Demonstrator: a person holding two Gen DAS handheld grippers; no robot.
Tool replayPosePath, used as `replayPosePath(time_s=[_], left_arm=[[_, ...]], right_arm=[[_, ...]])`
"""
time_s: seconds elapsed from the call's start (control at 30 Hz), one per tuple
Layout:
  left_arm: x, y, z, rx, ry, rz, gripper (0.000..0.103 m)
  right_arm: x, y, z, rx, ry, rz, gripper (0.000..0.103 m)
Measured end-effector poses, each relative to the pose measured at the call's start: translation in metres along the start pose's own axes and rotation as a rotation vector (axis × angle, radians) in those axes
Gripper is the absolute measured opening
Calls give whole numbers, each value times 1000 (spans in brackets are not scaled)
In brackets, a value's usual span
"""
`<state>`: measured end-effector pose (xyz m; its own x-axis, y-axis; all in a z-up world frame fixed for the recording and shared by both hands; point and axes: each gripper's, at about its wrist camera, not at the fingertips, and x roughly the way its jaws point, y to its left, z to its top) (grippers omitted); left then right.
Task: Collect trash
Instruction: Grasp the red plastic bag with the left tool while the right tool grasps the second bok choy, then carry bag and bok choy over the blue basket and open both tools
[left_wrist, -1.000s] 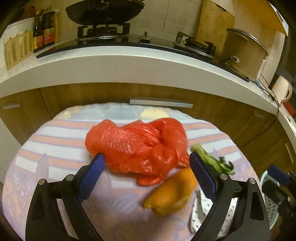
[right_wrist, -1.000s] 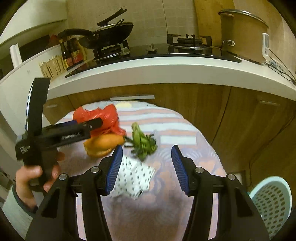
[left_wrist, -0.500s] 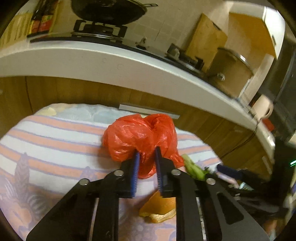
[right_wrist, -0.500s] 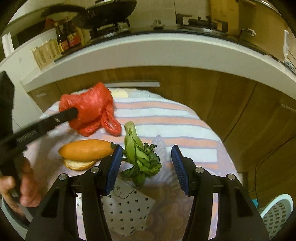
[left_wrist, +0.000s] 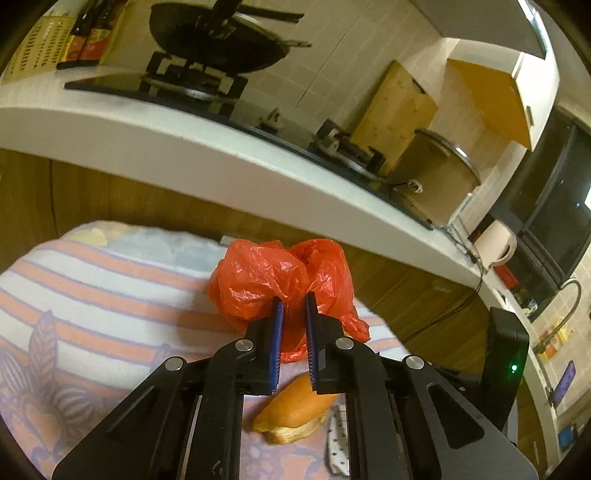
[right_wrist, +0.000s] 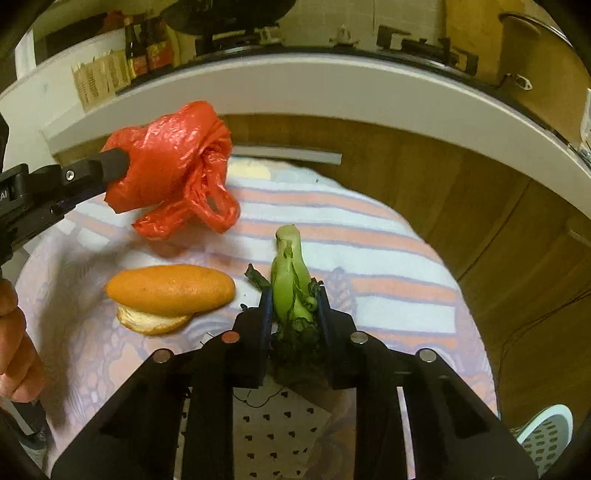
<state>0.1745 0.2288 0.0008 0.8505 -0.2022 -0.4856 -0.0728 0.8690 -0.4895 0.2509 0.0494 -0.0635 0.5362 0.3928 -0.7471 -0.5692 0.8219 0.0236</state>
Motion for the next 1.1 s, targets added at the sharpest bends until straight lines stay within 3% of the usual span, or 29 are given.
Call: replayPosePath(time_s=[0.33,0.63,0.9,1.1], left_arm=[[-42,-56,9,82,-71,-84,10],[-58,-132,-19,145,-60,-205,10],[-39,-216,-64,228,41,-346,10],[14,-269,-114,261,210,-407,10]], right_arm=[[-81,-32,3,85,-163,-20,20],[-159,-93,-41,210,-199,-137,20],[-219,-163,-106,364,-175,-281,20],[-239,-216,-163,508,-123,-335,20]])
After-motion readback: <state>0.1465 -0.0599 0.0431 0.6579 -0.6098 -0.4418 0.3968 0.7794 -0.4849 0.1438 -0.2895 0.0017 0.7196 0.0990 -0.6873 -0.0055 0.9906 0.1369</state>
